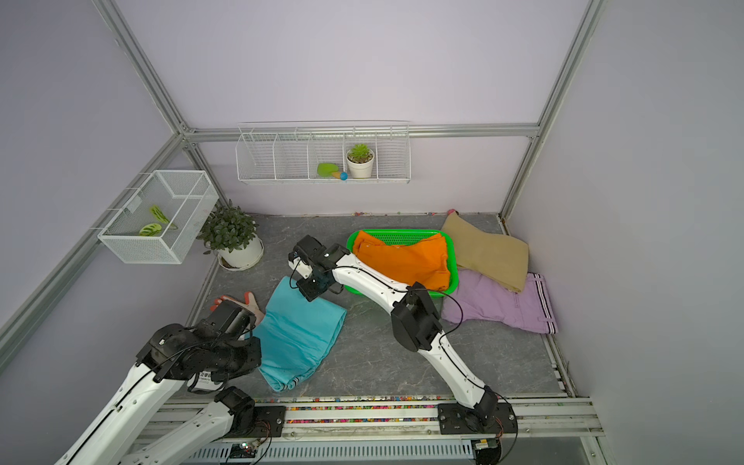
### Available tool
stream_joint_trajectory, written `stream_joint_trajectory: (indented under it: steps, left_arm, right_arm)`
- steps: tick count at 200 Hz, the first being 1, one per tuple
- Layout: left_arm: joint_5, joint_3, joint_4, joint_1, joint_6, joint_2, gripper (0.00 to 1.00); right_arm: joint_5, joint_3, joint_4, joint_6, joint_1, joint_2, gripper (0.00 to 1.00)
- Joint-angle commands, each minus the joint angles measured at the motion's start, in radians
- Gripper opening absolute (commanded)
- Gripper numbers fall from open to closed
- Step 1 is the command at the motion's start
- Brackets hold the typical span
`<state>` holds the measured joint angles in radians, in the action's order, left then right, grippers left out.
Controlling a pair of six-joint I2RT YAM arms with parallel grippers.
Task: Put the folded long pants in the basket
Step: Pick up the long pant at the center of the board, then place the long pant in the basket.
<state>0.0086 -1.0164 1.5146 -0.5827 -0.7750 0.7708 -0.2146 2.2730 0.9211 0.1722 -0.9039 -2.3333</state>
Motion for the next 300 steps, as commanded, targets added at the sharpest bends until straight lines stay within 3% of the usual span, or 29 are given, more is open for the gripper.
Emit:
stream_joint_trajectory:
  steps: [1, 58, 82, 124, 153, 198, 300]
  left_arm:
    - [-0.004, -0.075, -0.074, 0.004, 0.012, -0.006, 0.00]
    - [-0.023, -0.289, -0.148, 0.004, 0.096, 0.099, 0.00]
    - [0.032, -0.376, -0.226, 0.004, 0.162, 0.226, 0.00]
    - [0.045, -0.540, -0.350, 0.019, 0.259, 0.469, 0.00]
    - [0.172, -0.614, -0.465, 0.086, 0.309, 0.626, 0.00]
    - [0.254, -0.776, -0.565, 0.124, 0.358, 0.878, 0.00]
    - [0.480, -1.183, -0.510, 0.164, 0.362, 1.412, 0.00]
  right_arm:
    - [0.000, -0.093, -0.035, 0.022, 0.035, 0.165, 0.00]
    - [0.024, -0.381, -0.076, 0.066, 0.179, 0.485, 0.00]
    - [0.102, -0.477, -0.087, 0.083, 0.263, 0.583, 0.00]
    - [0.072, -0.625, -0.101, 0.124, 0.468, 0.709, 0.00]
    - [0.070, -0.710, -0.127, 0.150, 0.594, 0.767, 0.00]
    - [0.058, -0.760, -0.159, 0.194, 0.744, 0.770, 0.00]
    - [0.092, -0.652, -0.079, 0.159, 0.855, 0.602, 0.00]
